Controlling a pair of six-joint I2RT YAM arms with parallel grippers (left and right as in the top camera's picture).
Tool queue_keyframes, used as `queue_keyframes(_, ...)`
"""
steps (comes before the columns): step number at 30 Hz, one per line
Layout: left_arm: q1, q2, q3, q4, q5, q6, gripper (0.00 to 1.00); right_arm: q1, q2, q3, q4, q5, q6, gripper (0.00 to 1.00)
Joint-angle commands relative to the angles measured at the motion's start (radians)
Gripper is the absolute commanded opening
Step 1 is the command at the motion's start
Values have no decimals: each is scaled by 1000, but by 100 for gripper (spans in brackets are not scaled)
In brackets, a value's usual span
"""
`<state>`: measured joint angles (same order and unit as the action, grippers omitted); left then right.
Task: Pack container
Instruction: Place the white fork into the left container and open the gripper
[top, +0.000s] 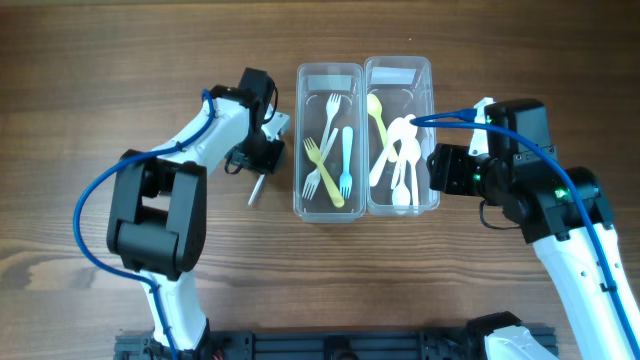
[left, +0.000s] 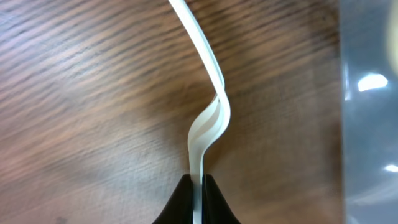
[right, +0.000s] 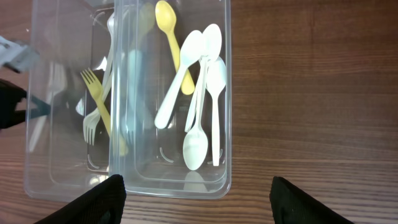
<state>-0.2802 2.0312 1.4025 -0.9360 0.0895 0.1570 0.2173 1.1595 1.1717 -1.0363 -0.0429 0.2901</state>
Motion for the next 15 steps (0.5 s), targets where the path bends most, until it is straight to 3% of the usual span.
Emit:
queue_keyframes(1, -8, -163, 135, -48, -19, -149, 4, -2, 4, 18, 1, 21, 1, 74)
queue_keyframes(8, -136, -380, 172, -18, -8, -357, 4, -2, 4, 18, 13, 21, 1, 75)
queue_keyframes(11, -176, -364, 171, -18, -13, -452, 4, -2, 4, 18, 18, 21, 2, 75)
queue_keyframes(15, -241, -235, 169, 40, -11, -512, 16, -2, 4, 18, 19, 21, 1, 74)
